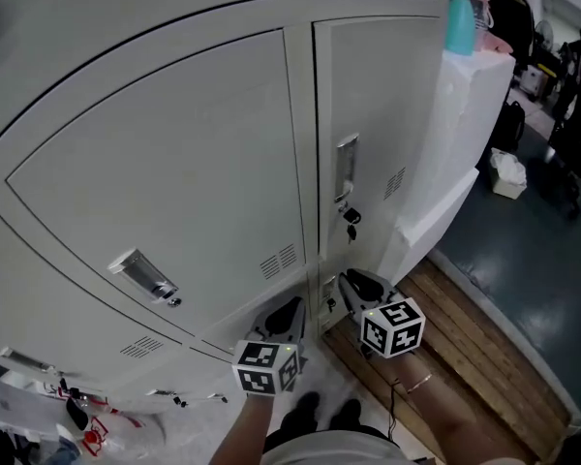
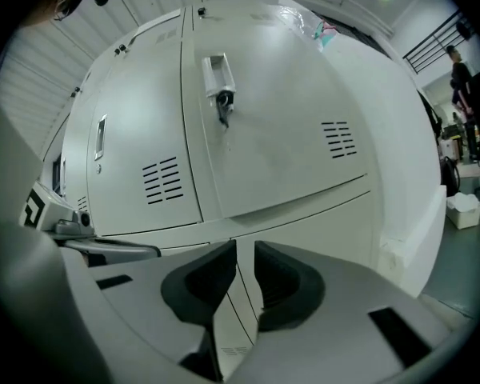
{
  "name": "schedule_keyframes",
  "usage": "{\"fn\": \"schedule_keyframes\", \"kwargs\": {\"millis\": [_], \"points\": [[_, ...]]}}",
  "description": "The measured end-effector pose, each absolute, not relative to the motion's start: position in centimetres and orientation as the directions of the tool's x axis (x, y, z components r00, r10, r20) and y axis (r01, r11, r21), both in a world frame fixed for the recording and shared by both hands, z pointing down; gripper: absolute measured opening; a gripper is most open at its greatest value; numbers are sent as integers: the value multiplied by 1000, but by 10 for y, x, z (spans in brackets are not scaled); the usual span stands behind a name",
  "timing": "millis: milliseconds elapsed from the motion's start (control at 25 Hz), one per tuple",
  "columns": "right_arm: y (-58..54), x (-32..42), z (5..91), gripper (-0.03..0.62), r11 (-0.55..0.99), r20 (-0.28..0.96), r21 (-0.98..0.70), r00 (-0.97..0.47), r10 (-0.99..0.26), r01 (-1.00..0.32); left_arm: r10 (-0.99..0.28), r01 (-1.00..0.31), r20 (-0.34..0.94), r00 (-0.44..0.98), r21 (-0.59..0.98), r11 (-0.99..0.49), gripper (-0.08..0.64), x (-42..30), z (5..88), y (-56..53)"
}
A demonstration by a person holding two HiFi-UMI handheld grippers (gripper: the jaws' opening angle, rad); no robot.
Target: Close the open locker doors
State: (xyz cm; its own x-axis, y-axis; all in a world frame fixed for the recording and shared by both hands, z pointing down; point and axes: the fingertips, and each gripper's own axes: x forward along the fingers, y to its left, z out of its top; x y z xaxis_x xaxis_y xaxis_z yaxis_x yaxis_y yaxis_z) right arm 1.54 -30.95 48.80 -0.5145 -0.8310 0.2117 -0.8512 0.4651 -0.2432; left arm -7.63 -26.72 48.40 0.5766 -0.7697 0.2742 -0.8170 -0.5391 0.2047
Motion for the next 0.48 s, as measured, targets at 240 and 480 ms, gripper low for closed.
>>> {"fn": "schedule_keyframes", "kwargs": {"millis": [240, 480], "points": [[-281, 59, 472, 55, 388, 181, -245, -435, -882, -888, -742, -784, 255, 620, 195, -589, 21, -52, 477, -267], [-251, 102, 456, 48, 299, 149, -244, -341, -928, -922, -706, -746, 241, 665, 178, -642, 21, -21, 472, -265]]}}
